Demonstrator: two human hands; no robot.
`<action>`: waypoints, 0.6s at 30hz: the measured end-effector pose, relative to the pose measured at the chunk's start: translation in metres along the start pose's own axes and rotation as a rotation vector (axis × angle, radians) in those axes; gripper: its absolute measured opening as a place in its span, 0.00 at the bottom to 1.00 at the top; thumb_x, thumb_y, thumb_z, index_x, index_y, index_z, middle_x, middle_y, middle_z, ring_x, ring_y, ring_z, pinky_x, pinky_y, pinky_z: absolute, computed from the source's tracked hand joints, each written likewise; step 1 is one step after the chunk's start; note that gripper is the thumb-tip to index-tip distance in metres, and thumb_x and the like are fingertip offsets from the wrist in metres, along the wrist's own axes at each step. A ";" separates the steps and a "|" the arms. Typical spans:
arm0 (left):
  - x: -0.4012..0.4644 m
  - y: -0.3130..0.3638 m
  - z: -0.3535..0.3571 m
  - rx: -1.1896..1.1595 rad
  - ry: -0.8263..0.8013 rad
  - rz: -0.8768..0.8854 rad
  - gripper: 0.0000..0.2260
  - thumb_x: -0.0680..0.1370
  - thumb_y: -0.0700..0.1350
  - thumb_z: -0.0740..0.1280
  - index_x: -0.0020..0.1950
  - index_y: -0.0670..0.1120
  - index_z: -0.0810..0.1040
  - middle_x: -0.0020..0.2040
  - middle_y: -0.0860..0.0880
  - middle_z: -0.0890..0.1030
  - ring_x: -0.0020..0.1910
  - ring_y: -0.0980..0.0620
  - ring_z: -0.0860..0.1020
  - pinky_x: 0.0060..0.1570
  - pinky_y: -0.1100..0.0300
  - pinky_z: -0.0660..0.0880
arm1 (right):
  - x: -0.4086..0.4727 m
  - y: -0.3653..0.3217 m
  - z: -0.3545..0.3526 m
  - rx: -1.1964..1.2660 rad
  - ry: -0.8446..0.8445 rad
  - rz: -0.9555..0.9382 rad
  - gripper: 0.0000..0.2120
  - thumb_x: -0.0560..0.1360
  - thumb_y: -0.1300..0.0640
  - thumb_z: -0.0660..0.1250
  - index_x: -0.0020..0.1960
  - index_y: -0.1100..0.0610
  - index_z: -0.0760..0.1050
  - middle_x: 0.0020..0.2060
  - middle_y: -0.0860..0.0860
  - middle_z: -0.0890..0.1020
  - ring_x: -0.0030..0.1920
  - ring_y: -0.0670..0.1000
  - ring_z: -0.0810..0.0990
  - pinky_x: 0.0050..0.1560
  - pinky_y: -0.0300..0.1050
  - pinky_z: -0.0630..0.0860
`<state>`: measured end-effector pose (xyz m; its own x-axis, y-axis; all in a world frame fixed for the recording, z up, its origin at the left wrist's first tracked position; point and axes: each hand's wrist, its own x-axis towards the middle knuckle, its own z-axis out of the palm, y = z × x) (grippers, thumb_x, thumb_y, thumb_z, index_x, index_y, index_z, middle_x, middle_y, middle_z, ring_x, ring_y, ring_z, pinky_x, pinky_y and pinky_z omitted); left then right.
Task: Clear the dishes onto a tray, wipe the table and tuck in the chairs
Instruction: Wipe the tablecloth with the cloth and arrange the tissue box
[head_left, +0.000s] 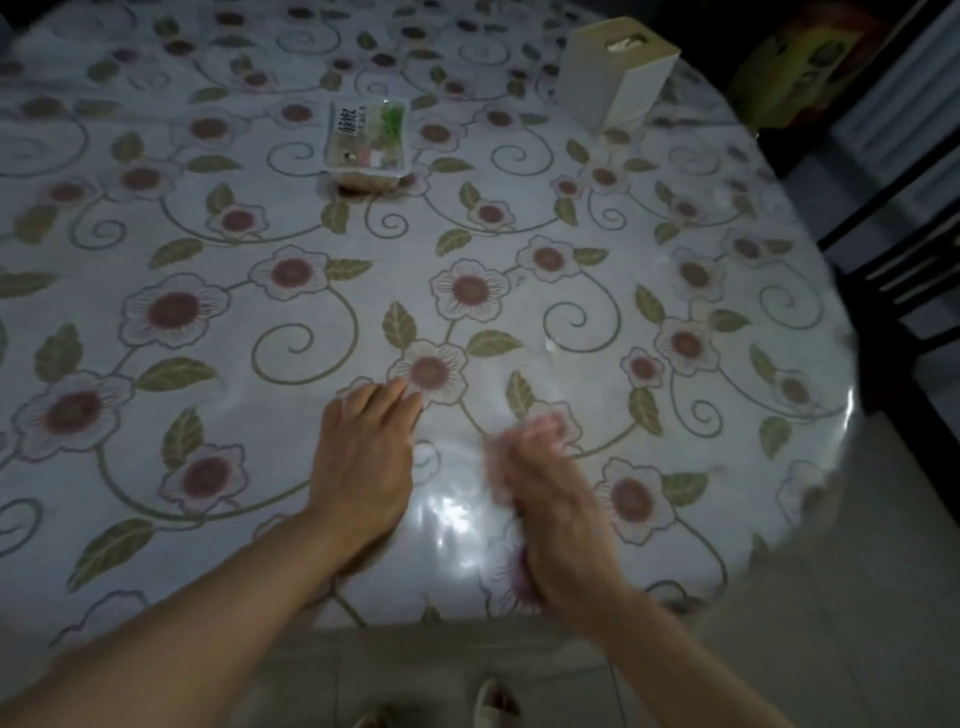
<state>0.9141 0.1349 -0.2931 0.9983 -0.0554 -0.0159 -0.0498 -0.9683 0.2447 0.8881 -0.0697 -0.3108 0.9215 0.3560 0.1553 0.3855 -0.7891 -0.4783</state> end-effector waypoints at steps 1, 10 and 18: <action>0.002 0.005 0.001 0.009 -0.009 0.002 0.20 0.72 0.38 0.66 0.64 0.42 0.74 0.65 0.43 0.74 0.61 0.40 0.71 0.60 0.45 0.67 | -0.017 -0.010 0.006 0.030 -0.058 -0.145 0.17 0.77 0.66 0.61 0.65 0.62 0.75 0.67 0.57 0.74 0.68 0.58 0.71 0.69 0.54 0.68; 0.053 0.045 0.014 0.010 -0.013 -0.082 0.22 0.80 0.43 0.55 0.74 0.48 0.60 0.76 0.50 0.60 0.73 0.48 0.57 0.69 0.48 0.58 | 0.035 0.130 -0.057 -0.076 0.067 0.160 0.24 0.74 0.68 0.60 0.70 0.66 0.66 0.70 0.63 0.67 0.70 0.65 0.65 0.69 0.64 0.63; 0.080 0.051 0.030 -0.071 0.026 -0.123 0.22 0.79 0.38 0.56 0.74 0.46 0.63 0.75 0.50 0.62 0.74 0.49 0.59 0.71 0.49 0.58 | 0.154 0.121 -0.026 -0.139 0.039 0.057 0.27 0.78 0.65 0.54 0.76 0.59 0.53 0.76 0.56 0.55 0.77 0.55 0.50 0.76 0.46 0.47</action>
<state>0.9909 0.0738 -0.3108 0.9972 0.0703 -0.0248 0.0746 -0.9476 0.3107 1.0780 -0.1233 -0.3226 0.9420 0.2915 0.1661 0.3333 -0.8702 -0.3630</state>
